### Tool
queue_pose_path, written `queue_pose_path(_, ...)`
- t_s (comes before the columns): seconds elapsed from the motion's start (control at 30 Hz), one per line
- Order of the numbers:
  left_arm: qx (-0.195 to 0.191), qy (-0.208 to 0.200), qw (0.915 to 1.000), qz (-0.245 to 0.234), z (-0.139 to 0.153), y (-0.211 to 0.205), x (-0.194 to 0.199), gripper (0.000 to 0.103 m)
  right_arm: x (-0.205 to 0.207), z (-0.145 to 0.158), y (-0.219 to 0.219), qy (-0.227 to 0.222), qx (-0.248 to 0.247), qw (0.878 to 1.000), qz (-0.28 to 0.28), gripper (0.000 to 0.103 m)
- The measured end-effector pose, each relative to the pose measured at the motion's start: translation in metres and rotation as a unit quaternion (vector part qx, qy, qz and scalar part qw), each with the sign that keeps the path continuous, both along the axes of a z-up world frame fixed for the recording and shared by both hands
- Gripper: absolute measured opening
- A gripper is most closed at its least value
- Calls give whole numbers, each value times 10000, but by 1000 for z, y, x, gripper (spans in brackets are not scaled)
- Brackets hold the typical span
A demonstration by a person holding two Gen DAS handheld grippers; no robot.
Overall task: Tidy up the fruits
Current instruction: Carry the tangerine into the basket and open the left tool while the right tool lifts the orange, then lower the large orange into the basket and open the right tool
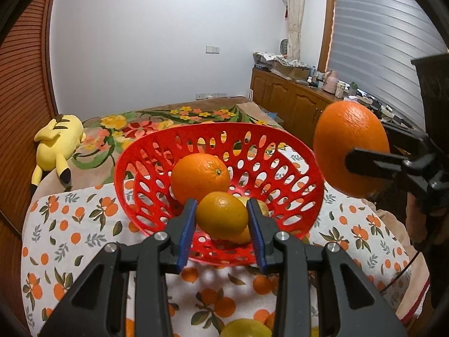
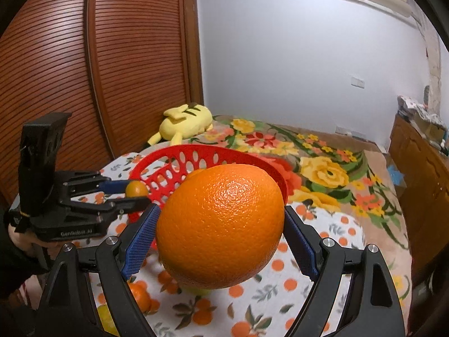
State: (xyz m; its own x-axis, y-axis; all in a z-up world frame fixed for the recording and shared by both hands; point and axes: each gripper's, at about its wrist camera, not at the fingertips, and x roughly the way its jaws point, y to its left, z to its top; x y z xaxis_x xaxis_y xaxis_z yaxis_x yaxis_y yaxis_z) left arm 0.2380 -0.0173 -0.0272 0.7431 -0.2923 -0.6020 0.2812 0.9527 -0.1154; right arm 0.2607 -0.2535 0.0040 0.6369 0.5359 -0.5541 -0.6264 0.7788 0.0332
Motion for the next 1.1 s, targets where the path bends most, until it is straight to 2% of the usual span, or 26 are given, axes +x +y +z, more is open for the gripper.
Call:
queue_pose_path(0.3, -21, 72, 10000, -64, -7, 0, 14, 35, 37, -16, 18, 194, -265, 9993, 179, 88)
queue_pose_path(0.4, -71, 61, 9999, -54, -6, 2, 15, 41, 44, -21, 23, 275, -328, 9988, 237, 88)
queue_pose_path(1.1, -212, 18, 9997, 108, -7, 33, 12, 45, 66, -45, 49, 490, -869, 9944, 335, 88)
